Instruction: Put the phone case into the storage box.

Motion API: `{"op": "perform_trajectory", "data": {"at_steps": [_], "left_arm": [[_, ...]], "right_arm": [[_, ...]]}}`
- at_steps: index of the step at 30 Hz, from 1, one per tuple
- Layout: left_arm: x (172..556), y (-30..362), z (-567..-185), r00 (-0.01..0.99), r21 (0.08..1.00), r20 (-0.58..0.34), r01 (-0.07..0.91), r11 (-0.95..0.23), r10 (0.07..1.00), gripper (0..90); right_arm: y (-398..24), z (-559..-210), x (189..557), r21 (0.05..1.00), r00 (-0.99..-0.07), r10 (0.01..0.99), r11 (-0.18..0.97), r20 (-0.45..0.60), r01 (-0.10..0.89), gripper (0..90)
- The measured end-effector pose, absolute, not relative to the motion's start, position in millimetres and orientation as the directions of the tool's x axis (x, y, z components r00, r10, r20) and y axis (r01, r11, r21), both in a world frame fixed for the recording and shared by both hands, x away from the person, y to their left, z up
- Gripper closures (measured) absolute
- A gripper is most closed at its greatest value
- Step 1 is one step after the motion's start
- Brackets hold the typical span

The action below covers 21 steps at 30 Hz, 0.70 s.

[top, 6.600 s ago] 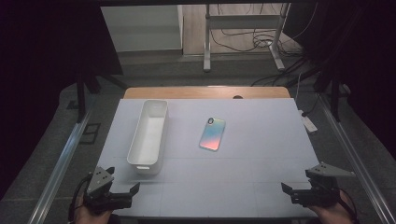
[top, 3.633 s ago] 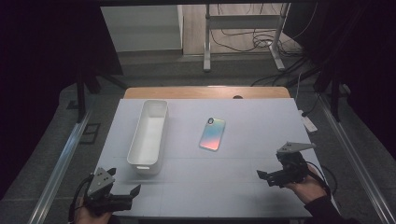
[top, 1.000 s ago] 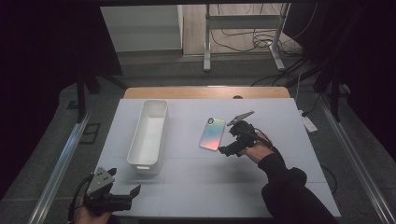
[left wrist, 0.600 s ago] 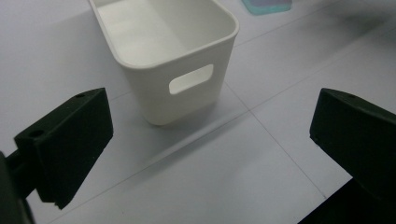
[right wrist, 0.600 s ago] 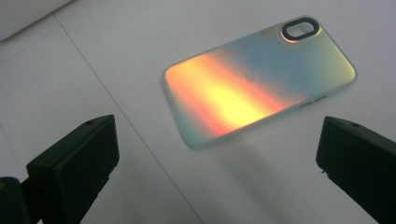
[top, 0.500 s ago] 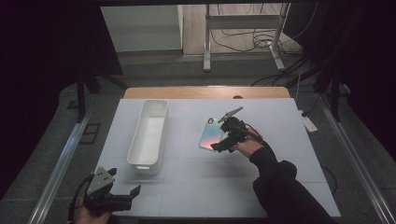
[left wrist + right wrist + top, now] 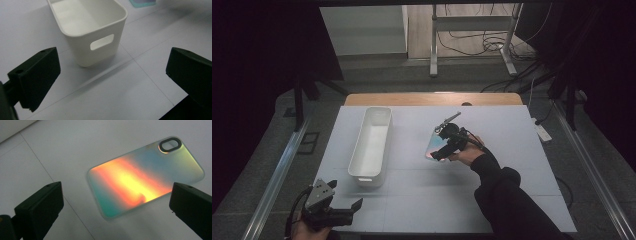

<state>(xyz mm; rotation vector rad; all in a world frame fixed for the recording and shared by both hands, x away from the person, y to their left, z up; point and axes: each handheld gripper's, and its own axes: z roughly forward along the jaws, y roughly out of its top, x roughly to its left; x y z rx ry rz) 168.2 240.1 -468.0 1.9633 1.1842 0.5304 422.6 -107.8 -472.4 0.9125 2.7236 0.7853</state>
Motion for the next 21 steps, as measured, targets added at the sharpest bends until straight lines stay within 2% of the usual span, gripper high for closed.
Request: {"op": "perform_trajectory", "data": {"at_steps": [6,9,10,12,13,14,15,20,21], "left_arm": [[168.1,240.2,-468.0,0.482,0.785,-0.037,0.556,-0.273,0.875,0.3],[168.2,240.3,-468.0,0.482,0.785,-0.037,0.556,-0.273,0.875,0.3],[168.2,240.4,-468.0,0.483,0.785,-0.038,0.556,-0.272,0.875,0.3],[168.1,240.5,-468.0,0.483,0.786,-0.039,0.556,-0.272,0.875,0.3],[168.1,240.5,-468.0,0.484,0.786,-0.039,0.556,-0.272,0.874,0.3],[168.1,240.6,-468.0,0.484,0.786,-0.04,0.555,-0.271,0.874,0.3],[168.1,240.6,-468.0,0.484,0.786,-0.04,0.555,-0.271,0.874,0.3],[168.1,240.7,-468.0,0.485,0.786,-0.04,0.555,-0.272,0.874,0.3],[168.1,240.7,-468.0,0.485,0.786,-0.04,0.555,-0.272,0.874,0.3]], "right_arm": [[-98.1,-474.2,428.7,0.523,-0.798,0.603,0.675,0.016,0.52,0.0],[-94.7,-475.4,429.5,0.51,-0.795,0.606,0.687,-0.009,0.518,6.7],[-93.8,-475.8,429.7,0.503,-0.794,0.607,0.692,-0.017,0.518,10.6],[-92.4,-476.2,429.1,0.49,-0.792,0.609,0.702,-0.036,0.517,25.5],[-92.3,-476.2,429.2,0.486,-0.794,0.607,0.704,-0.034,0.518,30.1],[-92.4,-476.6,429.6,0.476,-0.798,0.602,0.709,-0.026,0.52,39.2],[-92.4,-476.6,429.6,0.476,-0.798,0.602,0.709,-0.026,0.52,39.2],[-93.9,-476.7,431.5,0.459,-0.817,0.577,0.731,-0.019,0.505,63.6],[-94.0,-476.2,431.8,0.455,-0.824,0.567,0.739,-0.02,0.498,73.4]]}}
